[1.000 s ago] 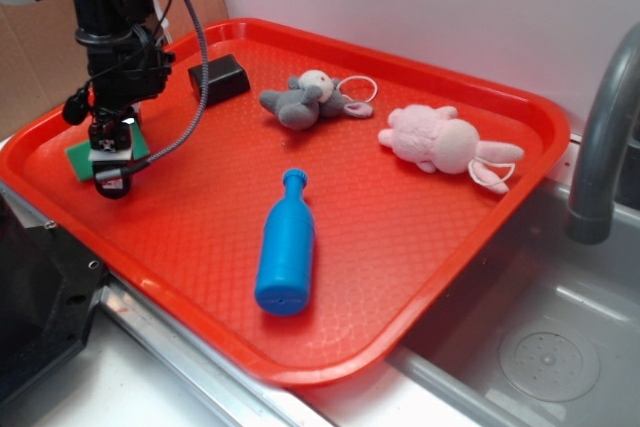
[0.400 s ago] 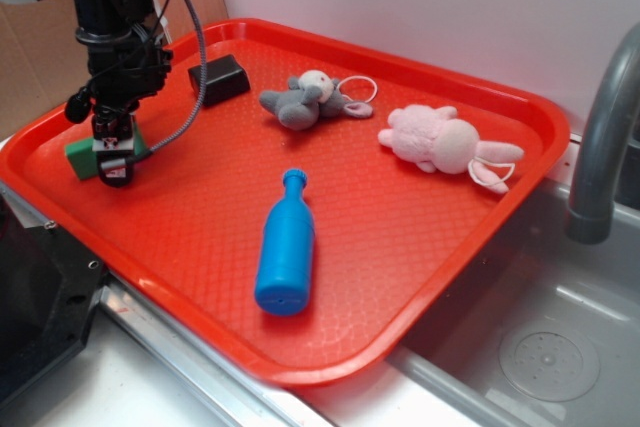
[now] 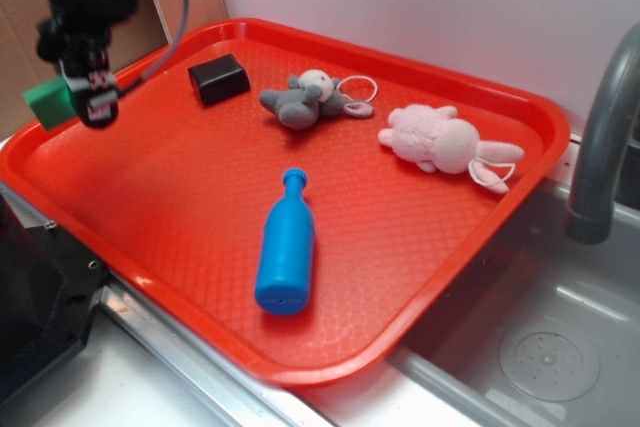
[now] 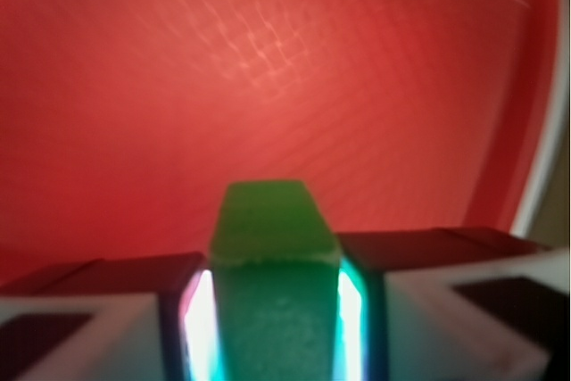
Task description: Grab the green block.
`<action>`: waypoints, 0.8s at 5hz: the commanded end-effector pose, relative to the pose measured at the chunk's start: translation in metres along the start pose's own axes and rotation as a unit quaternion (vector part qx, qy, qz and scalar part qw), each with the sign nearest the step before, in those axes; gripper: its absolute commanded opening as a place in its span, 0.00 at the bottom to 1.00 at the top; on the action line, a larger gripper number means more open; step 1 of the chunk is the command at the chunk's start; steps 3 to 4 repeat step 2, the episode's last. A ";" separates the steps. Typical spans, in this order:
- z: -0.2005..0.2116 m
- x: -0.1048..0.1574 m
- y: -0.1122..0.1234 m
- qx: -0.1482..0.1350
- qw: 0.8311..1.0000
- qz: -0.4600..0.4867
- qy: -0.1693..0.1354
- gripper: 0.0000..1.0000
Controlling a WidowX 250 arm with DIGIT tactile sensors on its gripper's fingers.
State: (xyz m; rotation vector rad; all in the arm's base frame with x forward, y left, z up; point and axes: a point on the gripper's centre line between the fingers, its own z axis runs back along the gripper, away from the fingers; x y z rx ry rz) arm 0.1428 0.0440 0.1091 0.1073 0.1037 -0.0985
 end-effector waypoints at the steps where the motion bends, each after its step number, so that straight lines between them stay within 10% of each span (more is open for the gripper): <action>1: 0.113 -0.020 -0.032 -0.113 0.981 0.114 -0.111 0.00; 4: 0.163 -0.020 -0.034 -0.104 0.983 0.090 -0.125 0.00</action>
